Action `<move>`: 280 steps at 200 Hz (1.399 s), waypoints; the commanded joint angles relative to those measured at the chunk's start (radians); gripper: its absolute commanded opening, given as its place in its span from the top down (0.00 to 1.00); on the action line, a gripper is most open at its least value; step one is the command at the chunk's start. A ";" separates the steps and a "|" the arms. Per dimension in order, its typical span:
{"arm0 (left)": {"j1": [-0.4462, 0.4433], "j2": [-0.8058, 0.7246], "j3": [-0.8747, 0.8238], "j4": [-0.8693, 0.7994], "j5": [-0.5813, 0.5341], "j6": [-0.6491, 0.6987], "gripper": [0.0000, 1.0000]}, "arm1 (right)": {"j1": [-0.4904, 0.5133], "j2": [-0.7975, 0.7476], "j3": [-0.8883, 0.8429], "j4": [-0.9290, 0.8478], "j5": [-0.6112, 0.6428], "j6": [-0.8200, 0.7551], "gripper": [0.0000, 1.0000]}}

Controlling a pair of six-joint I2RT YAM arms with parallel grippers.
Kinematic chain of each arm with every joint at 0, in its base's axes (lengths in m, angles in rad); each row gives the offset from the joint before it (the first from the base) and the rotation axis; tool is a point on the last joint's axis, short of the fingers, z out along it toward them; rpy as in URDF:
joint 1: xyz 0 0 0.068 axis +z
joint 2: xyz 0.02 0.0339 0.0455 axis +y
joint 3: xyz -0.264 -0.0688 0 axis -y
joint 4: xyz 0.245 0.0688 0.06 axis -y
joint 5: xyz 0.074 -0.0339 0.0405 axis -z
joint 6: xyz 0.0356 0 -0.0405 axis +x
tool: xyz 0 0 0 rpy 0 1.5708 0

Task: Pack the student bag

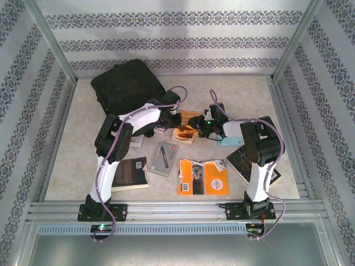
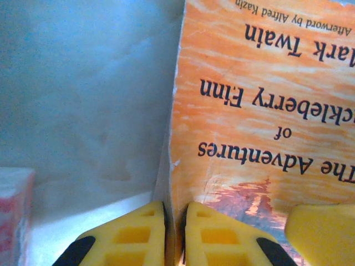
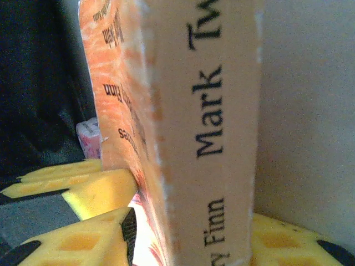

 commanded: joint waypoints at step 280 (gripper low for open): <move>0.189 -0.151 0.092 -0.353 -0.284 0.443 0.00 | 0.008 -0.170 -0.009 -0.244 0.108 -0.292 1.00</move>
